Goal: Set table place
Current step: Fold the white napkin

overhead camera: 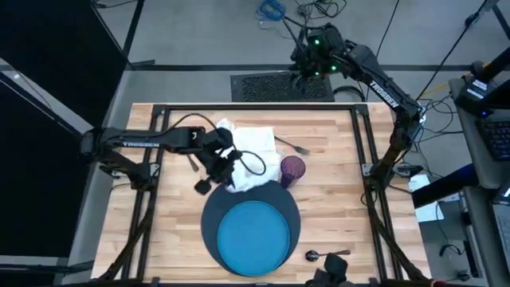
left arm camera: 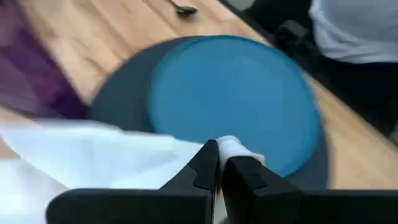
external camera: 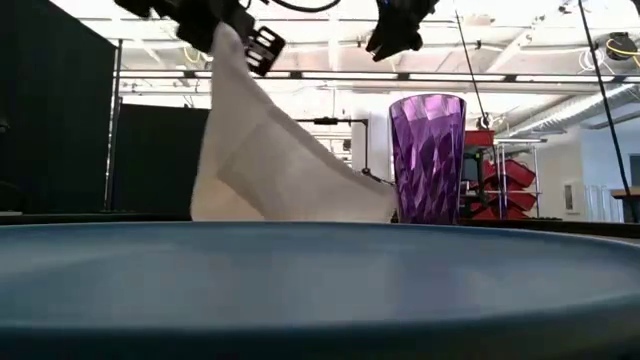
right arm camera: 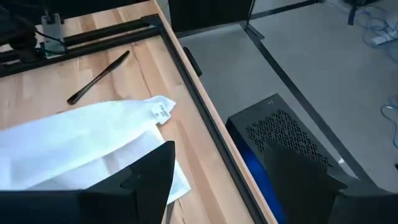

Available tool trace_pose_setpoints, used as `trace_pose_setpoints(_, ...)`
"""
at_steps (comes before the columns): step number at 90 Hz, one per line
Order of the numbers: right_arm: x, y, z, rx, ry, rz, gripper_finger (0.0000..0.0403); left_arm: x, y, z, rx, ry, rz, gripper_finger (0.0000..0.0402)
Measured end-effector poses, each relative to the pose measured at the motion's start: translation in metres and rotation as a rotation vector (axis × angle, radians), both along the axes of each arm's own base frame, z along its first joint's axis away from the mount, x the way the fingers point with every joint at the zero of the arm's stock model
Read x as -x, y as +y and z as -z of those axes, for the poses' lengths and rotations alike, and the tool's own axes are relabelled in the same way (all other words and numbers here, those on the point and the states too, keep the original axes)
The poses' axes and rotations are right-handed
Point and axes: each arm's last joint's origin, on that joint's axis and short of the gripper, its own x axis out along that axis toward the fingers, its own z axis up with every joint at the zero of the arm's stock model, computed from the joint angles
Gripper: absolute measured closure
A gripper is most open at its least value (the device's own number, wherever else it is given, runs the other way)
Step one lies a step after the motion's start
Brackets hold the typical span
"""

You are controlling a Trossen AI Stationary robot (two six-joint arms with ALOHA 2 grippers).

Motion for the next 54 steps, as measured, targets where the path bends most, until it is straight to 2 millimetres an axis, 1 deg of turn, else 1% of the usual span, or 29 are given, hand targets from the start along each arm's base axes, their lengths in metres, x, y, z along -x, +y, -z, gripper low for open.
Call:
trace_pose_setpoints(8, -0.001, 0.000, 0.001, -0.030, -0.018, -0.010, 0.0172, 0.005, -0.006, 0.003, 0.034, 0.072, 0.018, 0.0402)
trace_pose_setpoints(18, -0.002, 0.001, 0.001, -0.056, -0.025, 0.005, 0.0172, 0.004, -0.009, 0.005, 0.015, 0.082, 0.002, 0.0402)
trace_pose_setpoints(26, -0.004, 0.004, 0.001, -0.061, -0.027, 0.000, 0.0172, -0.002, -0.007, 0.004, -0.036, 0.054, -0.079, 0.0402)
trace_pose_setpoints(36, -0.008, 0.008, 0.001, -0.064, -0.024, -0.018, 0.0172, -0.010, -0.002, 0.001, -0.093, 0.038, -0.296, 0.0401)
trace_pose_setpoints(39, -0.009, 0.009, 0.001, -0.064, -0.024, -0.023, 0.0172, -0.011, -0.001, 0.001, -0.111, 0.038, -0.334, 0.0401)
trace_pose_setpoints(47, -0.009, 0.010, 0.001, -0.058, -0.022, -0.027, 0.0172, -0.011, 0.000, 0.001, -0.139, 0.040, -0.348, 0.0396)
trace_pose_setpoints(54, -0.009, 0.010, 0.001, -0.056, -0.020, -0.027, 0.0172, -0.011, -0.003, 0.001, -0.137, 0.039, -0.338, 0.0381)
